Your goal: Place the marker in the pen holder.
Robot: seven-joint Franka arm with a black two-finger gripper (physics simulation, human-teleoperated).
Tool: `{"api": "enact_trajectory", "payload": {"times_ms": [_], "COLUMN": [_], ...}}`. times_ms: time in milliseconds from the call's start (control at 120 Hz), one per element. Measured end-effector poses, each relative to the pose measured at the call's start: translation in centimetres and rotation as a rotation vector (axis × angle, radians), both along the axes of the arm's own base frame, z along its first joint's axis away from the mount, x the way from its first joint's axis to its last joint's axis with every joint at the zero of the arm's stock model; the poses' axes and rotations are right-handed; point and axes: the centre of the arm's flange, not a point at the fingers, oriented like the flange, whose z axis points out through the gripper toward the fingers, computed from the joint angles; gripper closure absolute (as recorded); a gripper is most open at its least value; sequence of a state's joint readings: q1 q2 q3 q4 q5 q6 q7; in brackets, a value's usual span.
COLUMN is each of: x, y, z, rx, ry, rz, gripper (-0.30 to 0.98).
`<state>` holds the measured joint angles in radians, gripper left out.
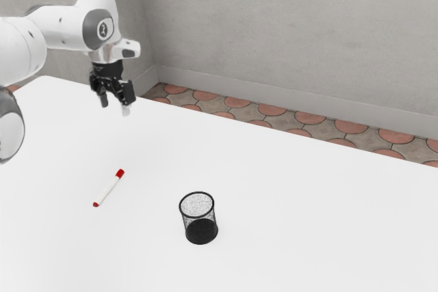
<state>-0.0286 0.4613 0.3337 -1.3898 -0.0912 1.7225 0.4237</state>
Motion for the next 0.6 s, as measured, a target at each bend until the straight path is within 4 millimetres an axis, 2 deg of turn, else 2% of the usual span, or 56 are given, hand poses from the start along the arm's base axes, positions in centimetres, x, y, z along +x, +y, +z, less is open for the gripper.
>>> {"api": "enact_trajectory", "payload": {"times_ms": [133,225,283,375,458,600], "x": [-0.2,-1.5,-2.8,-6.3,-7.8,-6.8], "y": [-1.2,-1.2,-1.1,-0.8,-0.4,0.3], "z": [-4.7,-8.6,-10.9,-13.8,-15.2,-16.4], "rx": [-0.022,-0.034,-0.042,-0.058,-0.054,-0.021], "ry": [0.009,0.041,0.067,0.089,0.061,-0.028], "rz": [-0.003,0.028,0.05,0.08,0.086,0.063], "gripper": [0.02,0.02,0.02,0.02,0.02,0.02]}}
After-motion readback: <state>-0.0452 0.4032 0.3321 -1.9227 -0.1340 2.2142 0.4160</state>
